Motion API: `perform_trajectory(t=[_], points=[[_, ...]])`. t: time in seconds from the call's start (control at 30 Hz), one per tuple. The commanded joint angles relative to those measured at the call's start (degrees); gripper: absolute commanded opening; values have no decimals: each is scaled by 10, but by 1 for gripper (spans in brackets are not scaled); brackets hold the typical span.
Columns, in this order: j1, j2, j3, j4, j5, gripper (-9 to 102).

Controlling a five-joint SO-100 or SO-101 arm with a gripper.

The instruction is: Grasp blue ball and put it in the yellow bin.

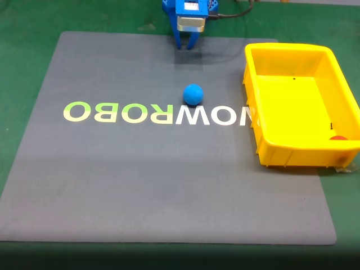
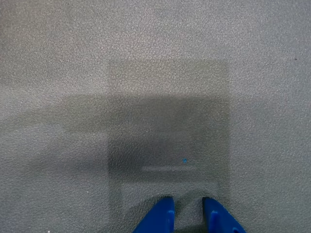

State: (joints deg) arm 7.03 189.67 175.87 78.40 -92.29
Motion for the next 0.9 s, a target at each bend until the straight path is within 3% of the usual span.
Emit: perform_trajectory(t=[0.0,0.87], points=[[11,8,17,5,-5,6],[10,8,17,6,-17,6]])
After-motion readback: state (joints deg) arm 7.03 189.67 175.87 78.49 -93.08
